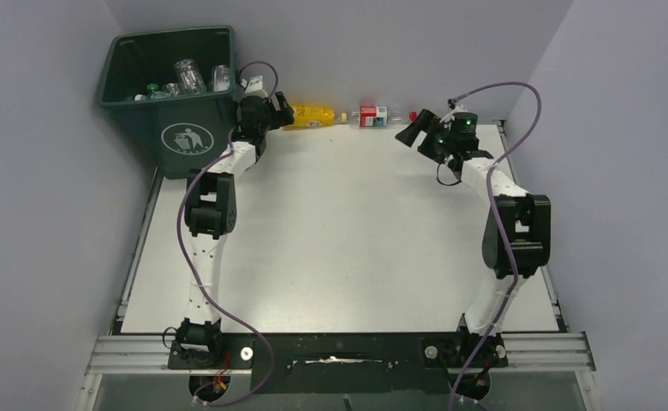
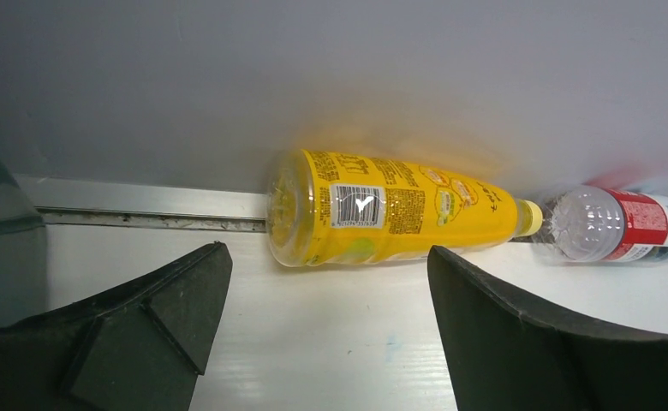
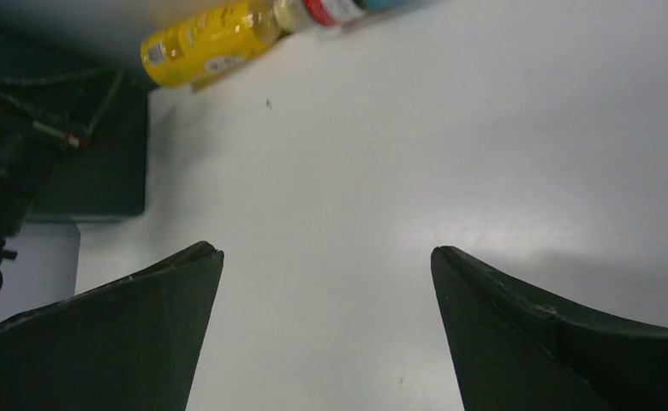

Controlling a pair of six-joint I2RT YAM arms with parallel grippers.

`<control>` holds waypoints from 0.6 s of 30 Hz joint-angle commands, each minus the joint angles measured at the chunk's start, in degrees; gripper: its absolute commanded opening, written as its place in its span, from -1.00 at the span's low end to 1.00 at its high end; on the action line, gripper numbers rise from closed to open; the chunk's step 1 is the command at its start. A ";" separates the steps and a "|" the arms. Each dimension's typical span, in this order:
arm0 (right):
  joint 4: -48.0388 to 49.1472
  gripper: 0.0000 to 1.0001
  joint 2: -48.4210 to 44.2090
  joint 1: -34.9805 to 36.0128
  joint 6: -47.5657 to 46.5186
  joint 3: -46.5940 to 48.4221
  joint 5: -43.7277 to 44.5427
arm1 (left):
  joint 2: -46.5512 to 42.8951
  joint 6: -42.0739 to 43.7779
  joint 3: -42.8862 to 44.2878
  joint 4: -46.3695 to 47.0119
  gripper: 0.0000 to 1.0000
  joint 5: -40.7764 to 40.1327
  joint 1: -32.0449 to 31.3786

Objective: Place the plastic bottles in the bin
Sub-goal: Adjust the plastic bottle at the center of the board.

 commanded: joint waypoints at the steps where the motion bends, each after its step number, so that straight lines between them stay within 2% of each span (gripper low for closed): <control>1: 14.94 0.96 14.04 -6.76 0.20 12.19 -13.94 | 2.36 -3.88 4.89 3.50 0.72 5.44 1.92; 6: 18.65 0.96 32.11 -10.17 2.47 29.28 -16.36 | 4.94 -6.46 5.47 6.87 0.71 7.33 3.44; 12: 20.66 0.96 46.18 -11.25 4.10 47.45 -14.08 | 8.01 -7.39 7.56 8.71 0.71 9.09 4.60; 18: 21.40 0.96 57.46 -11.24 5.80 60.70 -11.24 | 13.87 -7.85 13.96 8.88 0.72 12.68 5.30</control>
